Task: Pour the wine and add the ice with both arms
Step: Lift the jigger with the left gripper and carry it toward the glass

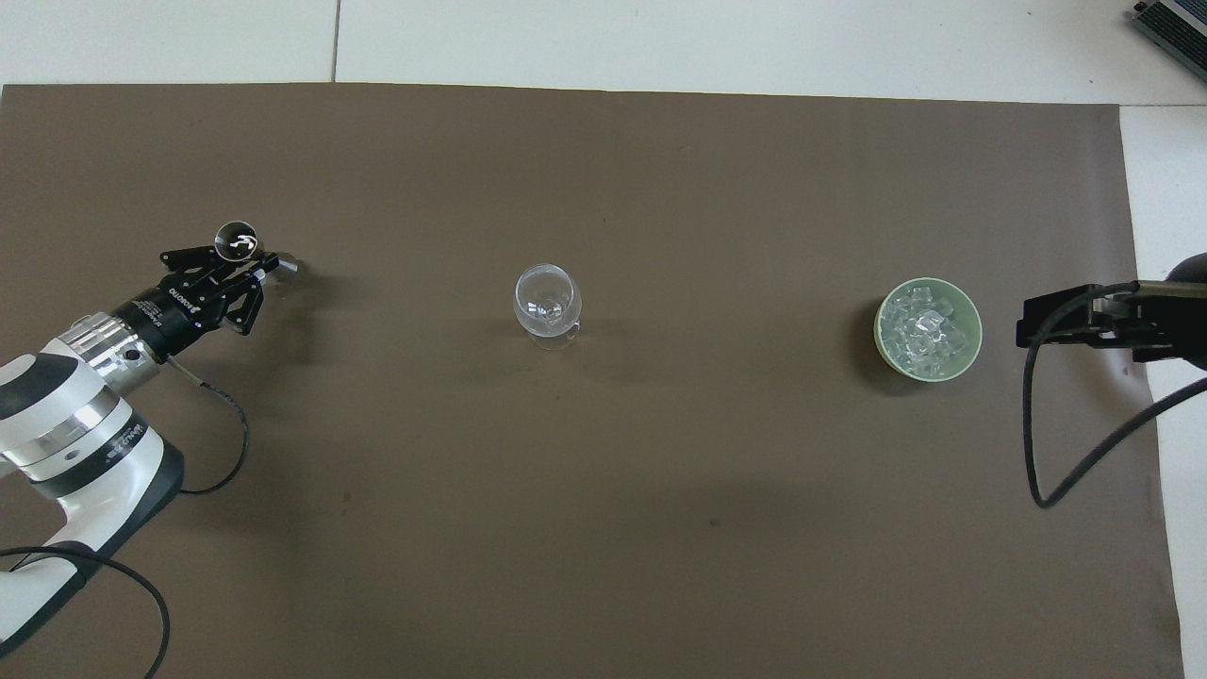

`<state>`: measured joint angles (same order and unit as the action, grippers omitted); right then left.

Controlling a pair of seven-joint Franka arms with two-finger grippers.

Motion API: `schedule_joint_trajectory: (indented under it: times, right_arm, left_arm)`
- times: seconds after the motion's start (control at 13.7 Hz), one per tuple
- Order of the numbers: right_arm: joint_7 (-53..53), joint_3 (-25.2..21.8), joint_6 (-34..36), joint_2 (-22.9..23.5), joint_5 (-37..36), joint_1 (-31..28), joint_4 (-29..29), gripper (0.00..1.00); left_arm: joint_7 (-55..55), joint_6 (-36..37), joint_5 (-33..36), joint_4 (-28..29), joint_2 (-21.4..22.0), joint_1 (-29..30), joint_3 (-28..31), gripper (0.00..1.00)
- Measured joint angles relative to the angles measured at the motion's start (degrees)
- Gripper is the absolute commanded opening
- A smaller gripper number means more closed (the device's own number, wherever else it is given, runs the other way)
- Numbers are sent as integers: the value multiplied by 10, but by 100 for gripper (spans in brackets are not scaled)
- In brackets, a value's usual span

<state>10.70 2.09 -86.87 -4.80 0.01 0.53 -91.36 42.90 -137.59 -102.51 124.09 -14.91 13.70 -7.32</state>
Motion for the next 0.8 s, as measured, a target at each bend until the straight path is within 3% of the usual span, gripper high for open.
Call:
schedule_joint_trajectory:
  times: [0.44, 0.8]
  right_arm:
    - [0, 0, 0, 0, 0, 0, 0, 100]
    - [0, 0, 0, 0, 0, 0, 0, 100]
  left_arm:
    - [31, -17, -1, -1, 45, -57, -5, 0]
    - [38, -10, -2, 0, 58, -78, -8, 0]
